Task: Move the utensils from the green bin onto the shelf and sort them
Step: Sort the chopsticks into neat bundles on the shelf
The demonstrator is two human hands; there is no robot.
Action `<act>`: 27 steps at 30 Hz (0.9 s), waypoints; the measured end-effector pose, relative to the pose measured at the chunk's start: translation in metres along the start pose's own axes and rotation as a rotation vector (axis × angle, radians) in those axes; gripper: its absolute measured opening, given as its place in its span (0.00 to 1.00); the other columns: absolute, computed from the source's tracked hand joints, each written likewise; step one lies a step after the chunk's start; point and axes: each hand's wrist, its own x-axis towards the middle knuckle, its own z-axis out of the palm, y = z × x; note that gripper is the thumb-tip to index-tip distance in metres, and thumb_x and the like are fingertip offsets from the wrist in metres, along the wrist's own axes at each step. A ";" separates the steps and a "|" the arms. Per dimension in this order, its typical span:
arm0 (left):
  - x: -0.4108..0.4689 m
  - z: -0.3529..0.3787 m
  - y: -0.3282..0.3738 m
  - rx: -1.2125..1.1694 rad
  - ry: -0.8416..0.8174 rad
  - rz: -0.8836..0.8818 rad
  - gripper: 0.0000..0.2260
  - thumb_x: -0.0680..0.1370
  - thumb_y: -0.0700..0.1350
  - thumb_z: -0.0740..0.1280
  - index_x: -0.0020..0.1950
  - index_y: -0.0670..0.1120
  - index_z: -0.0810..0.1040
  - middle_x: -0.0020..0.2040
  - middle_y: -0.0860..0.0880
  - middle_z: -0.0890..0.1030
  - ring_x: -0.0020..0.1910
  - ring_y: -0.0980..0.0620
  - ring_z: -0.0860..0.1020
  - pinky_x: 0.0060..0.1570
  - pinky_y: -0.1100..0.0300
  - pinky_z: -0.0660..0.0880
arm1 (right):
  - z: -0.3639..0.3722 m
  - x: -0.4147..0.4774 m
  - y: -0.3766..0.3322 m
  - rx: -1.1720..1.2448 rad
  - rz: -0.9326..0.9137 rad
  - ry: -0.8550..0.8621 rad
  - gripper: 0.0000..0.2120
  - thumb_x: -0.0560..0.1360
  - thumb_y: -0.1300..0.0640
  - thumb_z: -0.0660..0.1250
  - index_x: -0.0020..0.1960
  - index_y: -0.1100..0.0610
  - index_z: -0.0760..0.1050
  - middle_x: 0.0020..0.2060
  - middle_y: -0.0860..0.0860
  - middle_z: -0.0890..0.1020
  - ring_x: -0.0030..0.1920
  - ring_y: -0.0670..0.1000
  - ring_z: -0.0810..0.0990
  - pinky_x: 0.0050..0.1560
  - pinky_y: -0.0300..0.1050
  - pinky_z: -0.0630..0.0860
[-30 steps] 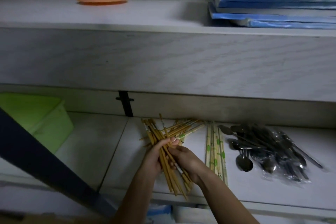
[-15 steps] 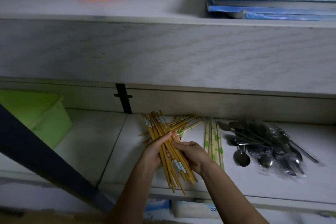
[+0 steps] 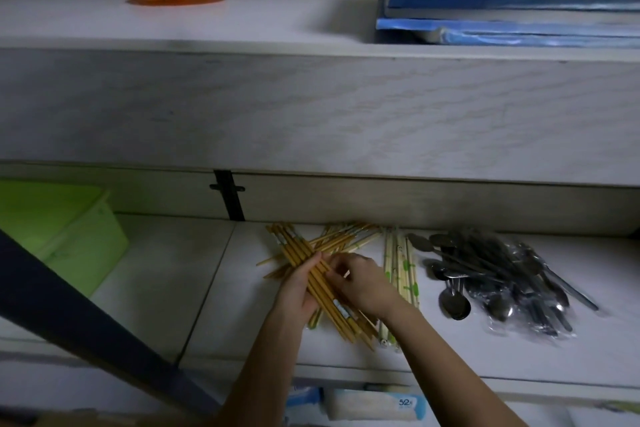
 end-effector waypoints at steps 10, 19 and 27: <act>0.010 -0.004 -0.001 -0.175 -0.001 0.051 0.07 0.80 0.42 0.60 0.50 0.39 0.75 0.50 0.40 0.79 0.52 0.46 0.78 0.58 0.53 0.69 | -0.002 -0.059 0.012 -0.116 -0.103 0.230 0.10 0.72 0.41 0.66 0.49 0.46 0.76 0.44 0.43 0.78 0.42 0.44 0.77 0.42 0.38 0.72; 0.007 -0.001 -0.005 -0.197 0.049 0.091 0.06 0.79 0.41 0.61 0.46 0.40 0.75 0.49 0.40 0.79 0.47 0.48 0.79 0.57 0.54 0.71 | -0.001 -0.050 0.013 -0.150 0.006 -0.003 0.14 0.78 0.44 0.57 0.50 0.54 0.73 0.49 0.53 0.80 0.46 0.51 0.77 0.43 0.42 0.70; 0.005 0.004 -0.007 -0.252 0.107 0.090 0.06 0.79 0.40 0.63 0.47 0.38 0.76 0.48 0.40 0.79 0.46 0.47 0.79 0.58 0.52 0.72 | -0.002 -0.054 0.011 -0.213 -0.045 -0.065 0.15 0.82 0.47 0.48 0.54 0.56 0.67 0.52 0.58 0.79 0.50 0.59 0.78 0.42 0.45 0.65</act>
